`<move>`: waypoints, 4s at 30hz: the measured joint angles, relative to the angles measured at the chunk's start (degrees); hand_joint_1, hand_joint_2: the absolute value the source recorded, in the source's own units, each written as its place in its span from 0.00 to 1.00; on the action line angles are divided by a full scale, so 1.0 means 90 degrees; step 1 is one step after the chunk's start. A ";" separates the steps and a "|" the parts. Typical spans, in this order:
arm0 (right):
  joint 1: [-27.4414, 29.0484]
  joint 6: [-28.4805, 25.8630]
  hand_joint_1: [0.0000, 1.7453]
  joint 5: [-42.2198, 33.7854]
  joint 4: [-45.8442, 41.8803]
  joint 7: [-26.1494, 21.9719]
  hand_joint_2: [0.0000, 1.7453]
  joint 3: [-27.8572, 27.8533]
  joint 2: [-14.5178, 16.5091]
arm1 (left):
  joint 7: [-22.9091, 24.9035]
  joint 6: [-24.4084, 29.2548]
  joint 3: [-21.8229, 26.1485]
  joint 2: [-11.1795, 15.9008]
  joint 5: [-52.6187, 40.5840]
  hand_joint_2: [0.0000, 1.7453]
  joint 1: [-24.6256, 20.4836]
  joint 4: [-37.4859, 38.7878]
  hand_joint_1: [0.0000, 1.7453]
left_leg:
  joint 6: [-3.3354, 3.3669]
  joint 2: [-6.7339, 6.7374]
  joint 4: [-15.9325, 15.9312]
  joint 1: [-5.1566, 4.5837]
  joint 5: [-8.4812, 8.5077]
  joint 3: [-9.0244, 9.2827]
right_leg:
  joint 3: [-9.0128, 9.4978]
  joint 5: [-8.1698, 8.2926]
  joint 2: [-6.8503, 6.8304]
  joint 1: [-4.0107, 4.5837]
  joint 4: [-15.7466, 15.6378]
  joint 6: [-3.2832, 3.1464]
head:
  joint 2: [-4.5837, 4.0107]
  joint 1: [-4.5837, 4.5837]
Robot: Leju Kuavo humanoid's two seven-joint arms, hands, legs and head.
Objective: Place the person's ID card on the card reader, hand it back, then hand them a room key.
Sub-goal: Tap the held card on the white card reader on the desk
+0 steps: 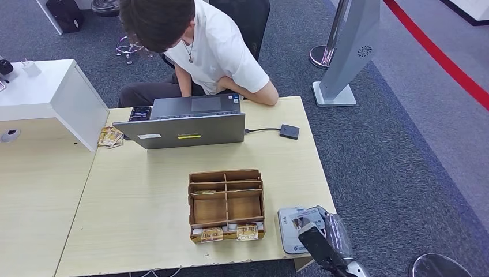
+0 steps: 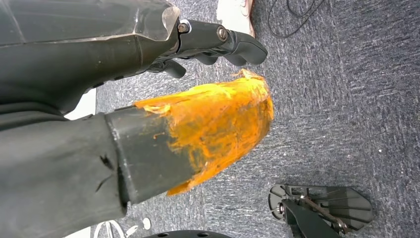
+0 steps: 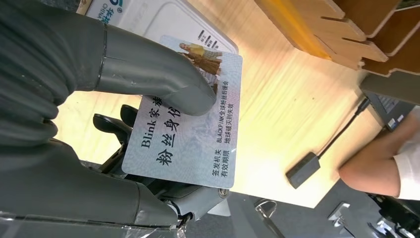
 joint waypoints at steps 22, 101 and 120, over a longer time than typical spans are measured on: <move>-0.0300 0.0302 1.00 0.0119 0.0792 0.0085 1.00 -0.0115 0.0177 | -0.0002 -0.0004 0.0005 0.0020 -0.0015 0.00 -0.0002 0.0000 0.00 | 0.0000 0.0000 0.0000 0.0000 0.0000 0.0000 | 0.0000 0.0000 0.0000 0.0000 0.0000 0.0000 | 0.0000 0.0000; -0.0378 -0.1337 1.00 0.3008 0.0492 0.0991 1.00 -0.0748 0.0404 | 0.0080 -0.0024 0.0100 0.0013 -0.0243 0.00 -0.0002 0.0000 0.00 | 0.0000 0.0002 0.0000 0.0000 0.0000 0.0008 | 0.0005 0.0000 0.0001 0.0000 -0.0001 0.0000 | 0.0000 0.0000; -0.0304 -0.1723 1.00 0.3773 -0.0445 0.0894 1.00 -0.0673 0.0497 | 0.0131 -0.0077 0.0100 -0.0002 -0.0463 0.00 -0.0003 0.0000 0.00 | 0.0000 0.0002 0.0000 0.0000 0.0000 0.0005 | 0.0006 0.0000 0.0001 0.0000 -0.0001 0.0000 | 0.0000 0.0000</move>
